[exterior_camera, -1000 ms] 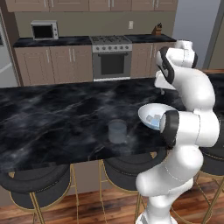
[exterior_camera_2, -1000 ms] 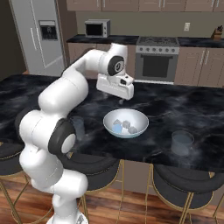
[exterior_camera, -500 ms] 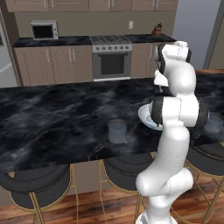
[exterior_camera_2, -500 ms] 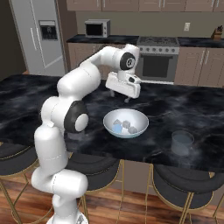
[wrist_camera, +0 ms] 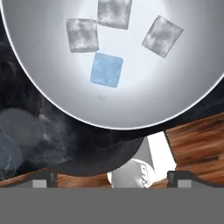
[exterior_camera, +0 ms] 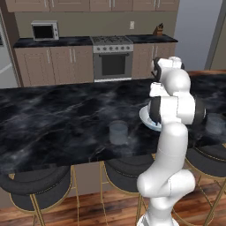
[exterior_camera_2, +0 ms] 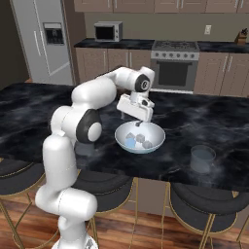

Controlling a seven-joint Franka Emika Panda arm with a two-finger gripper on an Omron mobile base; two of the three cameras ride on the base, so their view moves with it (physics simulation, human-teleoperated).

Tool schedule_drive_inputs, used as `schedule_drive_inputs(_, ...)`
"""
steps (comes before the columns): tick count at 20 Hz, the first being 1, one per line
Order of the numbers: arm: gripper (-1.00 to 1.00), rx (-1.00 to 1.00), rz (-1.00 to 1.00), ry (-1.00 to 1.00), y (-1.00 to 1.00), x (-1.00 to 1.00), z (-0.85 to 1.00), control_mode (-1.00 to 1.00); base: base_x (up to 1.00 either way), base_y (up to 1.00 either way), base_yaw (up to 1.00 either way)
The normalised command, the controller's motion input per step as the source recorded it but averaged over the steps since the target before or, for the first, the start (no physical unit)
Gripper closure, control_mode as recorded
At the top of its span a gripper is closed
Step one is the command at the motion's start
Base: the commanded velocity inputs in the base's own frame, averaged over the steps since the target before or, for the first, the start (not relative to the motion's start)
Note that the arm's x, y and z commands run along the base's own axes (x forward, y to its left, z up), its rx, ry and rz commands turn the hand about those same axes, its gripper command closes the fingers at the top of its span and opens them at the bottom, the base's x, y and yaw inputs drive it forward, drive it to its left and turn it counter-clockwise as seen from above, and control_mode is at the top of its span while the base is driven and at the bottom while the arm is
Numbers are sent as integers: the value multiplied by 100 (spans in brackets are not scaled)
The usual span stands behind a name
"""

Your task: There are four ice cubes in the ice bowl. Place two ice cubes in each glass of water.

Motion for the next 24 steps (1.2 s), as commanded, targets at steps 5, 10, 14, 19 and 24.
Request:
schedule_drive_inputs(5,-100,-5,0,-5,0,49,-46,-100,0,0,0)
schedule_drive_inputs(10,-100,-1,0,-2,-11,29,-59,-100,0,0,0)
schedule_drive_inputs(14,-100,0,0,0,-33,8,-54,-100,0,0,0)
schedule_drive_inputs(19,-100,1,0,0,-6,13,-40,-100,0,0,0)
schedule_drive_inputs(24,-100,1,0,0,1,12,-34,-100,0,0,0)
